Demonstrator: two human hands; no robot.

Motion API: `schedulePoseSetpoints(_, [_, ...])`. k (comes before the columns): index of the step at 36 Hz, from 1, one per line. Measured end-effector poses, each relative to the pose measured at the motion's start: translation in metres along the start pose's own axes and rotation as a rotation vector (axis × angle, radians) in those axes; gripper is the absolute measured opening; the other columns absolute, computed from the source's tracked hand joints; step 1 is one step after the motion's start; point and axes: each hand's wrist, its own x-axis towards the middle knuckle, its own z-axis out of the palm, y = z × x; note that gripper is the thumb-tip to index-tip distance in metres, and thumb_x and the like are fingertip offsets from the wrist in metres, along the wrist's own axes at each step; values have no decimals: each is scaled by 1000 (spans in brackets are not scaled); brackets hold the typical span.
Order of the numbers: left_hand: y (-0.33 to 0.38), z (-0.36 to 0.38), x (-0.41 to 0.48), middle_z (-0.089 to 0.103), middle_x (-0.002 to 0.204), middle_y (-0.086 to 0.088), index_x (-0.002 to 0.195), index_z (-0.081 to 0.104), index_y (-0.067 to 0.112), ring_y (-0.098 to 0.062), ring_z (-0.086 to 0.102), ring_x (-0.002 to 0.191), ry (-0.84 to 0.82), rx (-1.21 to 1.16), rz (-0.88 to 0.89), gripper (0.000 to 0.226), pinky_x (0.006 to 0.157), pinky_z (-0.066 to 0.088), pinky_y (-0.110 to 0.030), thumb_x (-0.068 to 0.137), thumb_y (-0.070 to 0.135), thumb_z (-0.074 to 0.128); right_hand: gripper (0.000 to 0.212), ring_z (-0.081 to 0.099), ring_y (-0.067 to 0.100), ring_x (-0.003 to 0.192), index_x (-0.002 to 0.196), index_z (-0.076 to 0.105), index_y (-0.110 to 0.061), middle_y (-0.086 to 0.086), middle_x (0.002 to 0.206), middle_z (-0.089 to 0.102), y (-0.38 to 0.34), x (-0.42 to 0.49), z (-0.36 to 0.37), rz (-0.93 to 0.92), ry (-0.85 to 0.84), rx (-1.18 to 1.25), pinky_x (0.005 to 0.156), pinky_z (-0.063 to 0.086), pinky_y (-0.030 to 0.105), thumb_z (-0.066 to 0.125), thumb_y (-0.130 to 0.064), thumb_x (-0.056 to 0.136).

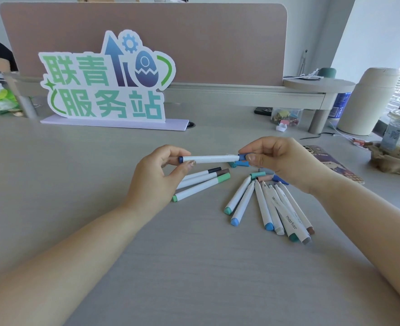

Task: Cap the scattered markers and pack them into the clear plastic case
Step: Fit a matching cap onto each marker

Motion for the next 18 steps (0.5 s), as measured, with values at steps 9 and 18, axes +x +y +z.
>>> schedulePoseSetpoints(9, [3,0,-2,69,84,10,83,67,26,3,61,85,5,-41,-16,9,77,47,-19,81,21,73,17,62,6,81,94,69,-26,-2,94,73,-6,-3,4,-6,21,24,81,54,22,55,-17,93])
schedulePoseSetpoints(18, [9,-2,-2,68,78,9,81,69,24,4,60,82,-40,-22,7,9,73,48,-12,79,18,75,17,59,4,72,91,71,-24,-7,84,74,-4,-11,3,-4,43,71,76,56,30,56,-15,93])
